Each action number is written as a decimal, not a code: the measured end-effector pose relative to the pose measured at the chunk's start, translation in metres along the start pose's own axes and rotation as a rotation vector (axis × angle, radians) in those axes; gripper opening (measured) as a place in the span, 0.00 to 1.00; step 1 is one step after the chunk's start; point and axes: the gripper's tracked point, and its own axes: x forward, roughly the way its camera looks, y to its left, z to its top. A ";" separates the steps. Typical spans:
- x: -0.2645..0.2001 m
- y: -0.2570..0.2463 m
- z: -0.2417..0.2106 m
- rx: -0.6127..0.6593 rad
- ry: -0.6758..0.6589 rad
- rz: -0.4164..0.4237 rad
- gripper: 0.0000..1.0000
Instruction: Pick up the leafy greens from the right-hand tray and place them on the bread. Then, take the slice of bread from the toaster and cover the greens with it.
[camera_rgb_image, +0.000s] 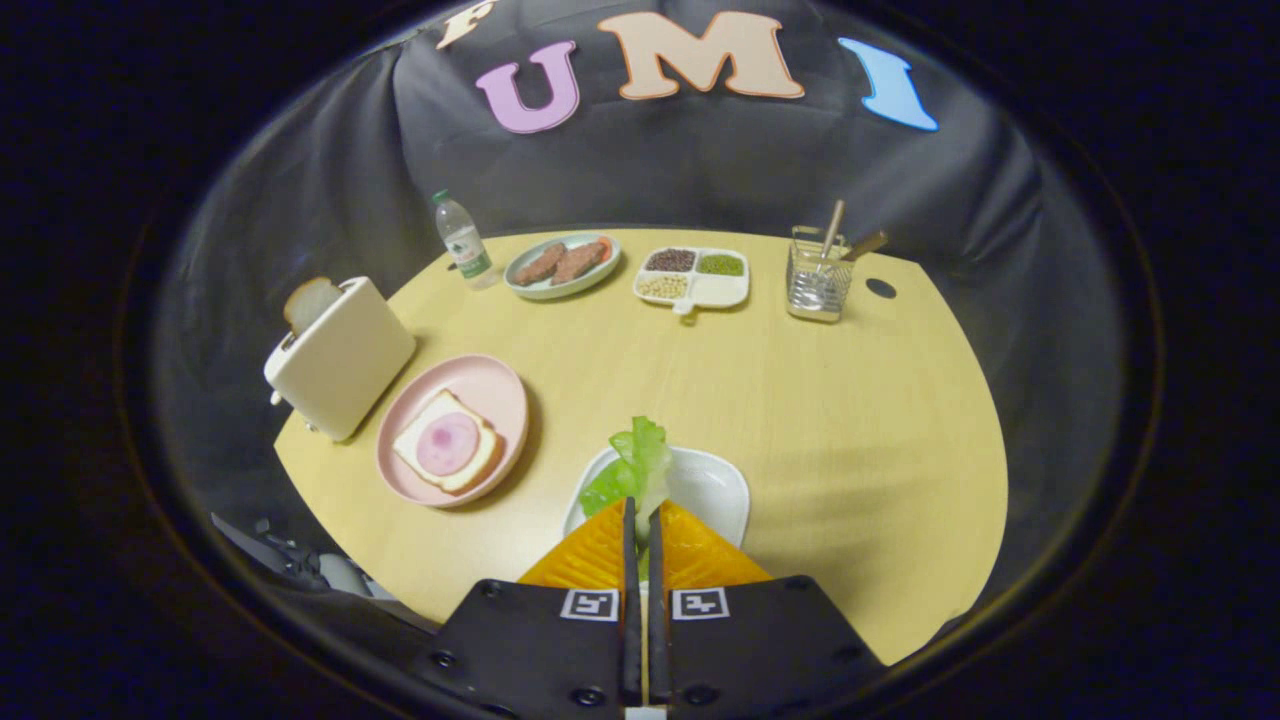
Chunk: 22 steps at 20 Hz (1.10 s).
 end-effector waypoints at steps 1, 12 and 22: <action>-0.003 0.009 0.005 0.000 -0.007 0.010 0.06; -0.009 0.151 0.064 0.189 -0.086 0.253 0.05; 0.047 0.229 0.046 0.350 -0.014 0.340 0.06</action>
